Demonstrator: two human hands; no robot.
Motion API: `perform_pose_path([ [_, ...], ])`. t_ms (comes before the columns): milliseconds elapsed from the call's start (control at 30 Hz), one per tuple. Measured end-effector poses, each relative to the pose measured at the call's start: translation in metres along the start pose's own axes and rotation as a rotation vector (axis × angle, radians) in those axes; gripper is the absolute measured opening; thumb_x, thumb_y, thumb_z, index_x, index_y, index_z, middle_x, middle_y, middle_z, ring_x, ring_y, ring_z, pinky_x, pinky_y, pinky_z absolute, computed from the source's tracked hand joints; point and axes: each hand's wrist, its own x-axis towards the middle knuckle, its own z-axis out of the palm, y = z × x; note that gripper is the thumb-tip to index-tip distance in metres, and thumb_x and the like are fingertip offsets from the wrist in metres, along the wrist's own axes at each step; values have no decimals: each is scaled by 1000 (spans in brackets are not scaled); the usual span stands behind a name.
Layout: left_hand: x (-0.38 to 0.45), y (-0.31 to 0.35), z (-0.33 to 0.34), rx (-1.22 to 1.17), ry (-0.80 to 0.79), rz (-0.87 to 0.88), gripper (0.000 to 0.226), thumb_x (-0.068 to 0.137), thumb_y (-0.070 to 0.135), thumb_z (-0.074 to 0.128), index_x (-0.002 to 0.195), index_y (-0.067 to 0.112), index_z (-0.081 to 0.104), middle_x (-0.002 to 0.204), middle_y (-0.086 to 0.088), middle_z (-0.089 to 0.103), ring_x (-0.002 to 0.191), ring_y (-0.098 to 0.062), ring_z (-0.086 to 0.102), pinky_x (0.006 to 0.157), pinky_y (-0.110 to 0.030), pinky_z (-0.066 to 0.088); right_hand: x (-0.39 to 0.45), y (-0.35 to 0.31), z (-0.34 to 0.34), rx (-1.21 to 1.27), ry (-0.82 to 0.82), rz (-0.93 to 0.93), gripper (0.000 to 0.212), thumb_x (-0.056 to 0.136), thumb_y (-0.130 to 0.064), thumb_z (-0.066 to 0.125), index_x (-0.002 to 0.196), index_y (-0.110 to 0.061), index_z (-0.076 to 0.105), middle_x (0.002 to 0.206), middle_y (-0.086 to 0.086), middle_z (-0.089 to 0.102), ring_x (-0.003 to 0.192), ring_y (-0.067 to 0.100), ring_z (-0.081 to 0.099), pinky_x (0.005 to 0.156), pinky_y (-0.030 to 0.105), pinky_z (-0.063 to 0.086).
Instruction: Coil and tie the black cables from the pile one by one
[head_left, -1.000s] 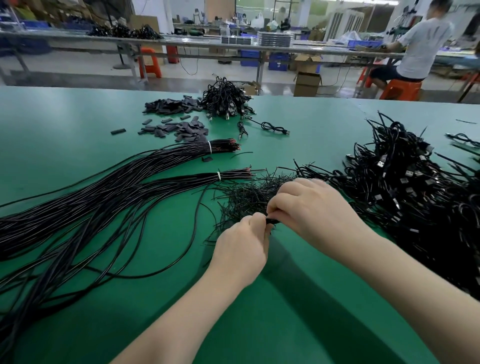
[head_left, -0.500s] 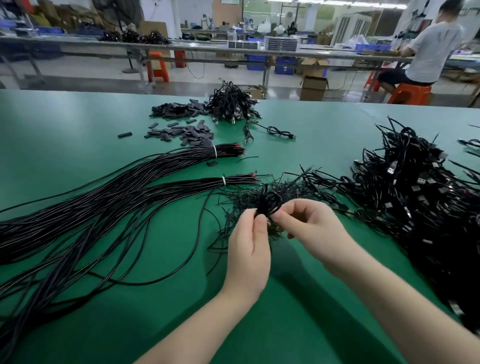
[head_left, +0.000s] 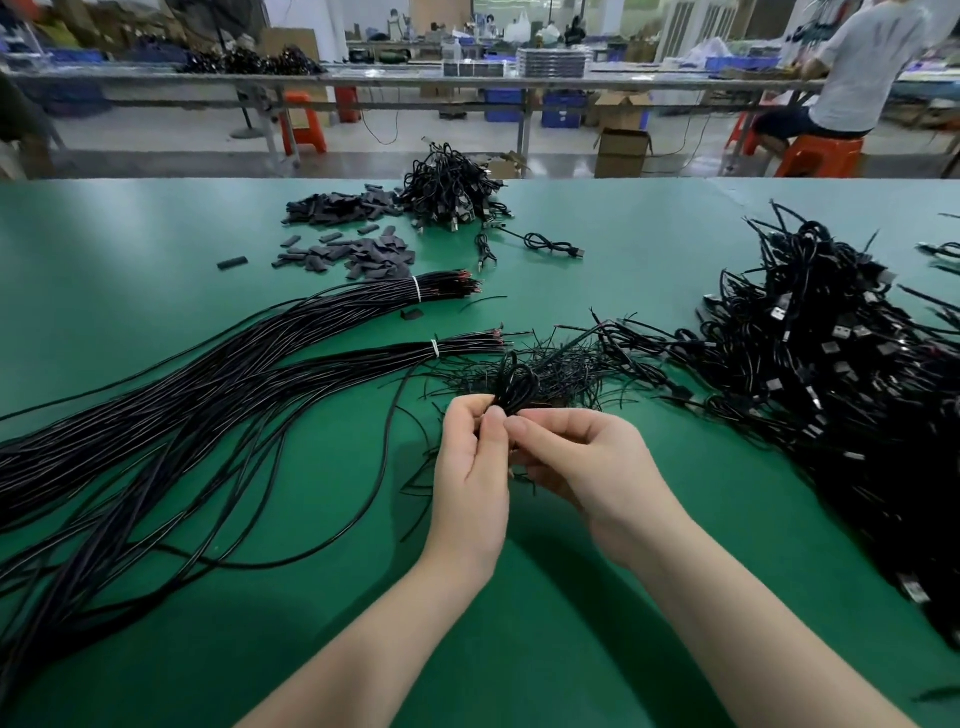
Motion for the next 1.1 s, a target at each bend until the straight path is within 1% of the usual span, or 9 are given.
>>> perform_pose_path([
  [100,3,-1,-2,9,-7,7,9,98,32,44,94,26,50,66,21,53,62,1,46,61,-16,43,2,-1,-2,64,-52,65,15,81,-14,74,73,-25,79,64,2,69,57,7,62,57,16,51],
  [233,4,-2,-4,51,-22,-1,11,104,22,42,97,24,50,72,10,52,66,-6,49,64,-20,46,4,0,-6,121,-111,131,8,79,-16,74,72,-15,78,64,1,67,58,8,60,61,17,52],
  [367,9,-1,-8,179,-75,38,9,92,33,47,96,27,53,85,1,61,79,-10,58,76,-28,49,8,-1,-14,-285,53,-71,9,81,-17,76,74,-16,72,65,-1,70,61,10,59,63,25,51],
  [500,11,1,-7,122,-104,-44,7,99,20,50,95,24,56,81,3,66,70,-11,67,58,-27,53,11,-6,-22,-592,114,-248,14,79,-21,78,68,-23,68,54,-17,61,49,-2,49,52,9,36],
  [600,10,2,-5,73,-118,-119,12,100,17,49,107,16,59,90,-1,69,76,-19,72,63,-36,58,11,-6,-23,-665,107,-279,18,79,-17,77,67,-23,66,52,-22,58,49,-4,50,51,7,36],
  [733,10,1,-7,192,-145,-33,24,87,40,61,97,18,64,86,-10,70,78,-14,73,68,-43,58,10,-7,-23,-786,114,-311,23,81,-12,71,65,-26,61,54,-13,57,51,-3,49,52,10,37],
  [867,12,2,-9,180,-130,-56,31,86,43,60,83,12,62,71,0,67,69,-8,66,61,-34,53,7,-8,-19,-792,104,-342,26,82,-13,71,65,-28,59,60,-12,63,57,-1,56,55,10,40],
  [1000,14,3,-11,102,-142,-140,35,86,45,60,78,12,66,71,-7,61,71,-22,55,75,-62,50,8,-5,-16,-812,111,-371,18,82,-17,75,71,-27,63,67,-13,63,64,-2,56,60,9,41],
  [1100,18,8,-13,90,-169,-149,30,87,41,60,76,15,70,68,-5,67,64,-18,63,64,-46,53,8,-7,-17,-911,70,-478,12,82,-12,74,76,-20,67,74,-13,59,69,-3,52,66,8,40],
])
